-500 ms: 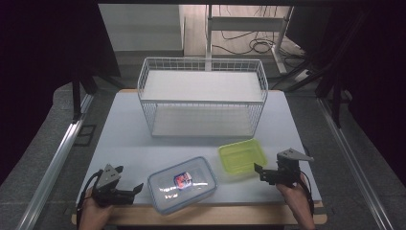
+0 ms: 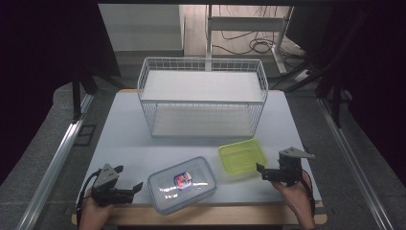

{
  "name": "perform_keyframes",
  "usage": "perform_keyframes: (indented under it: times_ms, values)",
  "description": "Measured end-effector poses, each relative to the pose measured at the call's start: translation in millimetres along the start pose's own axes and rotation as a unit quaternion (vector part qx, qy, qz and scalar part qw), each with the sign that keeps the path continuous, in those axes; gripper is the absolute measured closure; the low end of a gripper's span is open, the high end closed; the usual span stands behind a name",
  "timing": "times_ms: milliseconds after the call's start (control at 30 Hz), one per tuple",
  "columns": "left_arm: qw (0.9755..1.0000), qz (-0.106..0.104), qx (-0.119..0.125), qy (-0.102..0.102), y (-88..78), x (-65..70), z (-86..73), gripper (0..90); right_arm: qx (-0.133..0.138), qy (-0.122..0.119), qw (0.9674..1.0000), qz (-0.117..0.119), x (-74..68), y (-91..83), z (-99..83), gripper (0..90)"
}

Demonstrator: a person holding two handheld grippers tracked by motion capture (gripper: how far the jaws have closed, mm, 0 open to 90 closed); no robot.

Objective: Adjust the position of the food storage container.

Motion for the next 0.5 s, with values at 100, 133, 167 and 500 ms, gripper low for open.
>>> perform_keyframes:
  times_ms: [100, 133, 167, 500]
  values:
    - [1.0000, 0.001, -0.002, 0.002, 0.7, 0.3, -0.2, 4.2, 0.001, -0.018, 0.9998, 0.001, -6.9, -2.5, 3.7, 0.0]
    - [1.0000, 0.001, -0.002, 0.003, 0.7, 0.5, -0.1, 4.2, 0.000, -0.021, 0.9998, 0.004, -9.6, -3.1, 4.7, 0.0]
    - [1.0000, 0.000, -0.001, 0.003, 0.7, 0.5, 0.0, 4.2, -0.003, -0.026, 0.9996, 0.007, -12.3, -3.5, 5.7, 0.0]
    - [1.0000, -0.001, 0.001, 0.000, 0.8, -0.1, 0.3, 4.2, -0.009, -0.043, 0.9982, 0.041, -36.2, -0.8, 13.8, 17.8]
Point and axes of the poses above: each handheld gripper's, and its own axes: y roughly forward along the jaws, z roughly out of its top, x roughly to its right, the point moved 4 cm from there along y, roughly forward along the jaws, and after that the axes turned 11 degrees about y, right-handed, at the moved point
